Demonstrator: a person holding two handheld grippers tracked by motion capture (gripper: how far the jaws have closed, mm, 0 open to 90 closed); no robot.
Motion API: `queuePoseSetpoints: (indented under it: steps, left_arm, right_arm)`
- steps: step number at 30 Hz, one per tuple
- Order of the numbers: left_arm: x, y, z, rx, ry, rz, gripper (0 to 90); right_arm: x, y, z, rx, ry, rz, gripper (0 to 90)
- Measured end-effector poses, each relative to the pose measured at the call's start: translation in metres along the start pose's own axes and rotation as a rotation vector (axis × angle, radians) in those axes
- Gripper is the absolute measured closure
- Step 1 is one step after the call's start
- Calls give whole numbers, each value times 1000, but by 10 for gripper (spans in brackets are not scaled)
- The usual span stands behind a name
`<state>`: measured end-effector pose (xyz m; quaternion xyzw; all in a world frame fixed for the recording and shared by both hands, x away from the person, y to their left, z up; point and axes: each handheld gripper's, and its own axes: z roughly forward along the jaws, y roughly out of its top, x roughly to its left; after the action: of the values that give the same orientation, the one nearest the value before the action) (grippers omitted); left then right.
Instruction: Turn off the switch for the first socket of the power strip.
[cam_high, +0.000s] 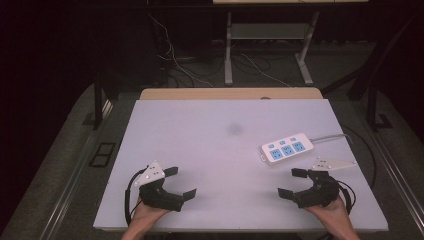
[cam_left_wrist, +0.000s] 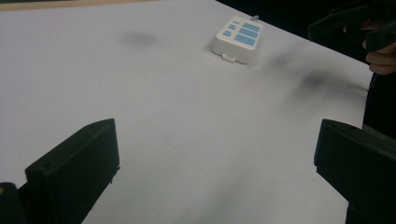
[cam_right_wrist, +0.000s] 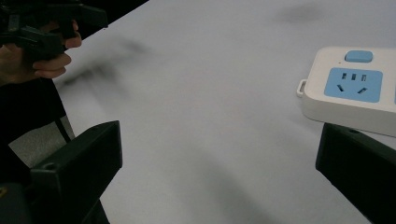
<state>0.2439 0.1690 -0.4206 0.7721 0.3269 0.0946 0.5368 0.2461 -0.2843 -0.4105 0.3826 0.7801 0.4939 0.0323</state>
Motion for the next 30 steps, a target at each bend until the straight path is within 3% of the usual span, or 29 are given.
queuePoseSetpoints:
  steps: [30]
  left_arm:
    - [0, 0, 1, 20, 6, 0, 0]
  right_arm:
    - [-1, -4, 0, 57, -3, 12, 4]
